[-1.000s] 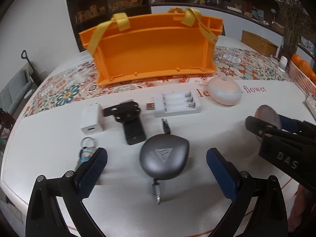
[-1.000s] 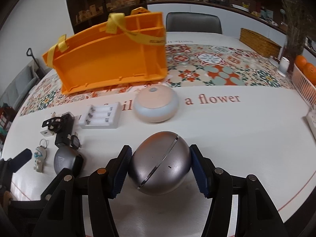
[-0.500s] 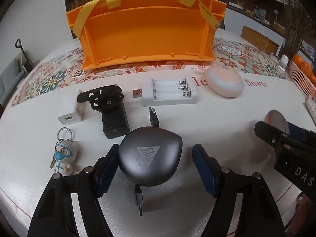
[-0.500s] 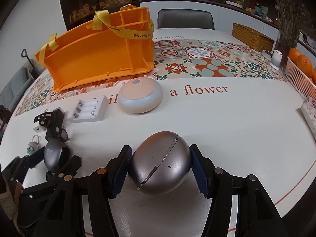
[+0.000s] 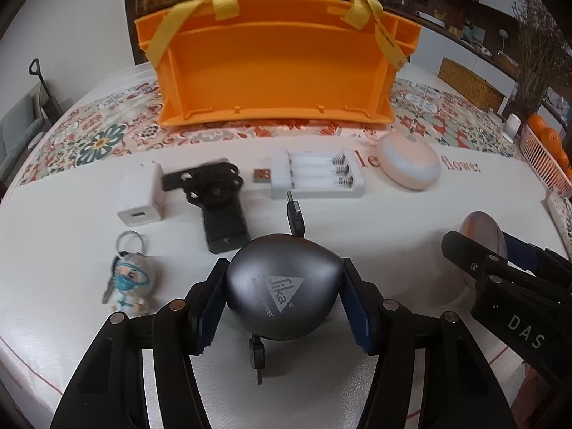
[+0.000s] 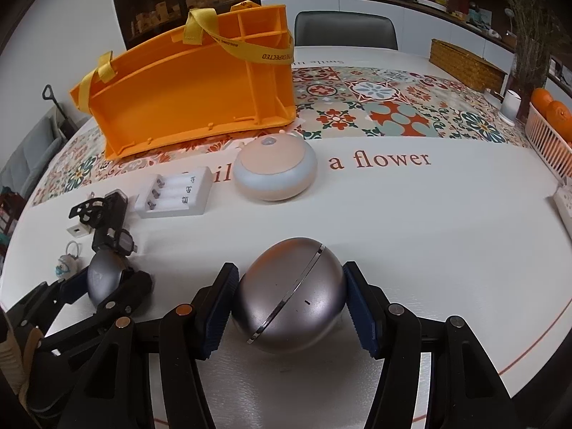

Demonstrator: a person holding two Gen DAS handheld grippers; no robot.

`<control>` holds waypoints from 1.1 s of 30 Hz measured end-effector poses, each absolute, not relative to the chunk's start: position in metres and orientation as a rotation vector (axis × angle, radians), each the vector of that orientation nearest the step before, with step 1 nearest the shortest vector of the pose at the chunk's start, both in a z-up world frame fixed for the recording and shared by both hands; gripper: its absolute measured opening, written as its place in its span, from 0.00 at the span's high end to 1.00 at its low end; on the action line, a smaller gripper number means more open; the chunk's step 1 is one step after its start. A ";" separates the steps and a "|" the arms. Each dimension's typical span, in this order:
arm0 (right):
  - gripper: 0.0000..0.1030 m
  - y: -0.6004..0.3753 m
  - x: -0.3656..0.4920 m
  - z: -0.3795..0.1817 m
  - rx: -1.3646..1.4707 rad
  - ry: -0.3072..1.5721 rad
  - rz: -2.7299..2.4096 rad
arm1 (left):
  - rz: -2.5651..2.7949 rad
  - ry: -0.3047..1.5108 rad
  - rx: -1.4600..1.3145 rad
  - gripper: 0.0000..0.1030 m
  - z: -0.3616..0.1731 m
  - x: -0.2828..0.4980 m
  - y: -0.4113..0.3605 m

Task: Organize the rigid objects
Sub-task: 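Lift the tape measure with the left tool while the right tool carries the egg over the crate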

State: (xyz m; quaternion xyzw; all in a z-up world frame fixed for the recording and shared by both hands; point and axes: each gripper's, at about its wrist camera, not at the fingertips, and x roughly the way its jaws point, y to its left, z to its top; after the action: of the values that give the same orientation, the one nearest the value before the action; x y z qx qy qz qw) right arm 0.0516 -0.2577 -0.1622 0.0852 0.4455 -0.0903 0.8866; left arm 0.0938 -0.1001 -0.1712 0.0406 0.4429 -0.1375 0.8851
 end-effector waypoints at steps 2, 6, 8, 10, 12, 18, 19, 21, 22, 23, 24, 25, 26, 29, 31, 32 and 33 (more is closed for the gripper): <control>0.42 -0.256 0.053 -0.157 0.180 0.930 -0.186 | -0.284 0.910 0.083 0.42 -0.164 0.094 -0.096; 0.42 -0.250 0.055 -0.146 0.184 0.926 -0.180 | -0.290 0.889 0.079 0.43 -0.150 0.096 -0.090; 0.42 -0.246 0.056 -0.140 0.187 0.921 -0.179 | -0.296 0.881 0.082 0.43 -0.144 0.097 -0.087; 0.42 -0.243 0.058 -0.134 0.184 0.916 -0.179 | -0.301 0.873 0.076 0.43 -0.137 0.098 -0.083; 0.42 -0.240 0.060 -0.127 0.188 0.911 -0.179 | -0.303 0.862 0.068 0.43 -0.128 0.099 -0.079; 0.42 -0.233 0.068 -0.109 0.188 0.906 -0.183 | -0.307 0.844 0.064 0.43 -0.104 0.105 -0.069; 0.42 -0.230 0.070 -0.104 0.191 0.906 -0.182 | -0.308 0.843 0.063 0.43 -0.101 0.106 -0.067; 0.42 -0.226 0.072 -0.097 0.192 0.905 -0.182 | -0.312 0.838 0.061 0.43 -0.091 0.111 -0.061; 0.42 -0.224 0.074 -0.093 0.195 0.906 -0.184 | -0.313 0.835 0.060 0.43 -0.088 0.113 -0.059; 0.42 -0.223 0.076 -0.090 0.199 0.906 -0.182 | -0.315 0.831 0.056 0.43 -0.083 0.116 -0.056; 0.42 -0.221 0.078 -0.086 0.201 0.905 -0.181 | -0.317 0.828 0.052 0.43 -0.079 0.119 -0.053; 0.42 -0.218 0.080 -0.081 0.201 0.903 -0.184 | -0.320 0.825 0.047 0.43 -0.075 0.122 -0.050; 0.42 -0.215 0.082 -0.077 0.199 0.900 -0.183 | -0.321 0.821 0.044 0.43 -0.069 0.125 -0.048; 0.42 -0.208 0.089 -0.063 0.194 0.884 -0.187 | -0.329 0.807 0.043 0.43 -0.058 0.135 -0.040; 0.42 -0.203 0.094 -0.054 0.189 0.870 -0.189 | -0.339 0.801 0.041 0.43 -0.050 0.143 -0.034; 0.42 -0.199 0.097 -0.048 0.188 0.857 -0.194 | -0.345 0.800 0.039 0.43 -0.047 0.146 -0.033; 0.42 -0.197 0.100 -0.044 0.187 0.849 -0.197 | -0.352 0.797 0.039 0.43 -0.044 0.148 -0.031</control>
State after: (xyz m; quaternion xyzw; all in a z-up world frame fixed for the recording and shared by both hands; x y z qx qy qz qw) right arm 0.0996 -0.1974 -0.0443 0.0903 0.4106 -0.0954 0.9023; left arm 0.1480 -0.0309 -0.0440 0.0187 0.3861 -0.1703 0.9064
